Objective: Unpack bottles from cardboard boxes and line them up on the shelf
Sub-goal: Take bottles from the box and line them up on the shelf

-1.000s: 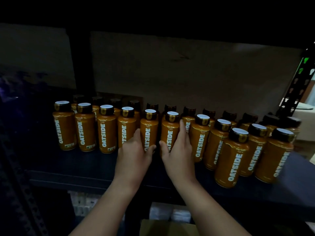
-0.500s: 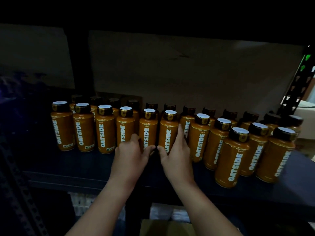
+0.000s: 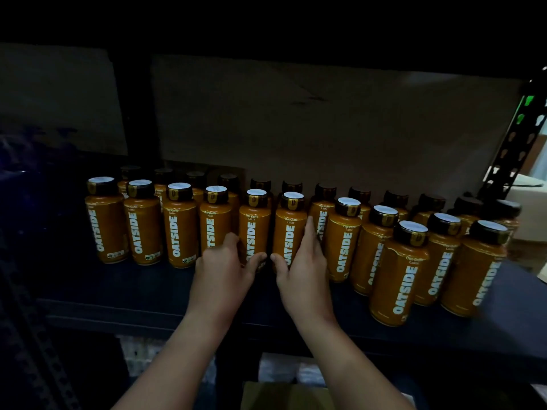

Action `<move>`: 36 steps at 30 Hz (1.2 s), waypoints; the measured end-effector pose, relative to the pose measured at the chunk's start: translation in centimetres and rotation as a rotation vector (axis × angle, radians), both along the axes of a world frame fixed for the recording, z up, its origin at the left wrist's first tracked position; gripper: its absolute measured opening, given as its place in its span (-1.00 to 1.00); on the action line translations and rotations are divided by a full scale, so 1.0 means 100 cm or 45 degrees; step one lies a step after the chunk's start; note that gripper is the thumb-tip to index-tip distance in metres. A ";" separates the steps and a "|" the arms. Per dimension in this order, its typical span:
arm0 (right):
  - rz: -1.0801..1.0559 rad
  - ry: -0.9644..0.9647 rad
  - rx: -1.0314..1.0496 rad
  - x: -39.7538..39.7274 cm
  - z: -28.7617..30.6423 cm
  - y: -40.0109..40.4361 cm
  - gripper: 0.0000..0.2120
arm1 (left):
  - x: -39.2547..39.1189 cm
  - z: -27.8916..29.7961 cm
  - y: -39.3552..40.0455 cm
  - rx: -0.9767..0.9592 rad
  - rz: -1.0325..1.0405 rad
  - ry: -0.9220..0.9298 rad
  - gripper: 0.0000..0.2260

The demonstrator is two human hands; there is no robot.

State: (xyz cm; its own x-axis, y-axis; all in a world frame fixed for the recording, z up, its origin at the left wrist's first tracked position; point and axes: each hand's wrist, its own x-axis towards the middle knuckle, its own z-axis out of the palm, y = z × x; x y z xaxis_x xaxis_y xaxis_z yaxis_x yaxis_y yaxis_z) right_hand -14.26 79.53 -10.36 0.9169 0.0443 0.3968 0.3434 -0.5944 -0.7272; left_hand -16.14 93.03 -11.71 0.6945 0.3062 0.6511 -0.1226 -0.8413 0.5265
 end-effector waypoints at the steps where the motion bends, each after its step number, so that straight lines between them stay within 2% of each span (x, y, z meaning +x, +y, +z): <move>1: -0.003 0.000 -0.002 0.000 0.000 0.000 -0.10 | 0.000 0.000 0.000 -0.004 -0.003 -0.003 -0.62; 17: 0.023 0.040 0.004 -0.005 0.000 -0.004 -0.08 | -0.002 -0.004 0.002 0.014 0.023 0.003 -0.57; 24: 0.045 0.085 -0.025 -0.029 -0.011 -0.027 -0.23 | -0.013 -0.006 -0.002 0.071 0.066 0.097 -0.78; 26: 0.015 -0.077 -0.034 -0.040 -0.015 -0.041 -0.42 | -0.016 -0.009 -0.007 0.092 -0.060 0.106 -0.79; 28: -0.120 -0.457 -0.123 -0.051 -0.013 -0.060 -0.62 | -0.019 -0.012 -0.015 0.109 -0.258 0.167 -0.76; 29: -0.225 -0.648 -0.161 -0.056 -0.011 -0.071 -0.65 | -0.021 -0.013 -0.020 0.144 -0.366 0.224 -0.71; 31: -0.423 -0.800 -0.137 -0.060 -0.006 -0.090 -0.55 | -0.022 -0.013 -0.029 0.285 -0.559 0.350 -0.61; 34: -0.582 -0.564 -0.056 -0.055 0.000 -0.108 -0.17 | -0.021 -0.012 -0.044 0.417 -0.740 0.434 -0.54; 36: -0.493 -0.433 0.032 -0.053 0.000 -0.116 -0.03 | -0.020 -0.011 -0.055 0.463 -0.794 0.460 -0.49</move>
State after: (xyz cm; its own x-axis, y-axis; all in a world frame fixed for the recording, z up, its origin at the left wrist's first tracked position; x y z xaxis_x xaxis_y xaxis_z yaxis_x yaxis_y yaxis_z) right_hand -19.55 67.94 -10.38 0.6834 -0.2859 0.6718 0.3213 -0.7085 -0.6284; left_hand -18.11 87.51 -12.85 0.8543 -0.3949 0.3379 -0.5004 -0.8007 0.3294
